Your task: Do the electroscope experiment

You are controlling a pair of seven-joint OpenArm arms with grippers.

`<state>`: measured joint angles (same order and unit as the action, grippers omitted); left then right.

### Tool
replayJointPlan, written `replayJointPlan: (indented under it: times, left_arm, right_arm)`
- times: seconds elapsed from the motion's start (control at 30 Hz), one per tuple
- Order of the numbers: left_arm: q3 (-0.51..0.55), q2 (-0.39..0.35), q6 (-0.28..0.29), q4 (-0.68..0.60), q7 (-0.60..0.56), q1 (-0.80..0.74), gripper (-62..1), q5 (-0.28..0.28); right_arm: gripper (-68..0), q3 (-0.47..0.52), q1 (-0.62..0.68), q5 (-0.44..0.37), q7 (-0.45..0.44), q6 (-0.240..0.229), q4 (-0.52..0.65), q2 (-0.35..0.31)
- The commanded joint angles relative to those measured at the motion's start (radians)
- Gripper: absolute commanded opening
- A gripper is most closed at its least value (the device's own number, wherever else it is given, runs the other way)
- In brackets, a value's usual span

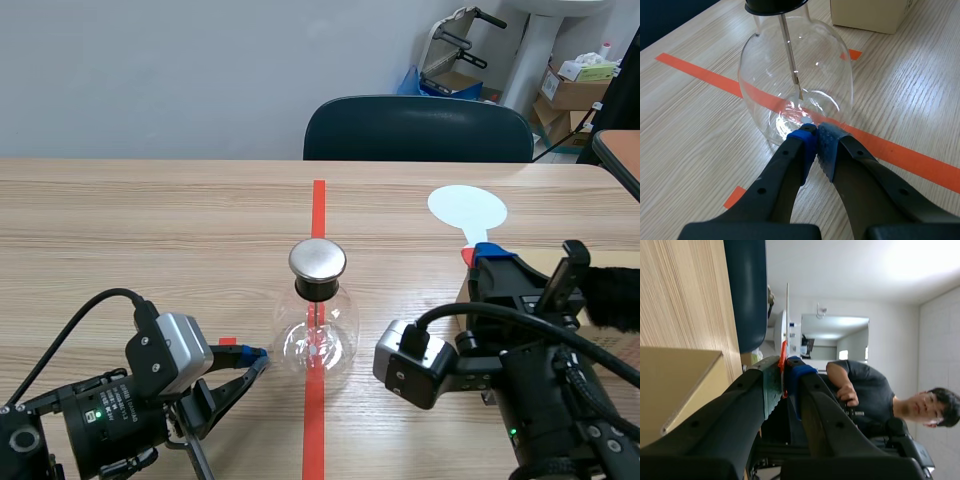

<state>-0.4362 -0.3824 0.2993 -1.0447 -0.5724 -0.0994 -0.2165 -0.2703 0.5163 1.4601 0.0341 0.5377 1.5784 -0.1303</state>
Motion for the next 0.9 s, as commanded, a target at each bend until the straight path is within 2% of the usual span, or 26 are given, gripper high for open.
replayJointPlan:
  times: [0.0, 0.5, 0.67, 0.87]
  left_arm:
    - [0.002, 0.005, -0.001, -0.016, -0.011, 0.008, -56.8, 0.010]
    - [0.002, 0.005, -0.001, -0.016, -0.011, 0.008, -56.8, 0.010]
    - [0.002, 0.005, -0.001, -0.016, -0.011, 0.008, -56.8, 0.010]
    - [0.002, 0.005, -0.001, -0.016, -0.011, 0.008, -56.8, 0.010]
  right_arm:
    - [-65.8, 0.002, 0.002, 0.001, -0.028, 0.011, 0.021, -0.014]
    - [-65.8, 0.002, 0.002, 0.001, -0.476, 0.015, 0.021, -0.014]
    - [-65.8, 0.002, 0.002, 0.001, -0.559, 0.015, 0.021, -0.014]
    - [-65.8, 0.002, 0.002, 0.001, -0.590, 0.015, 0.021, -0.014]
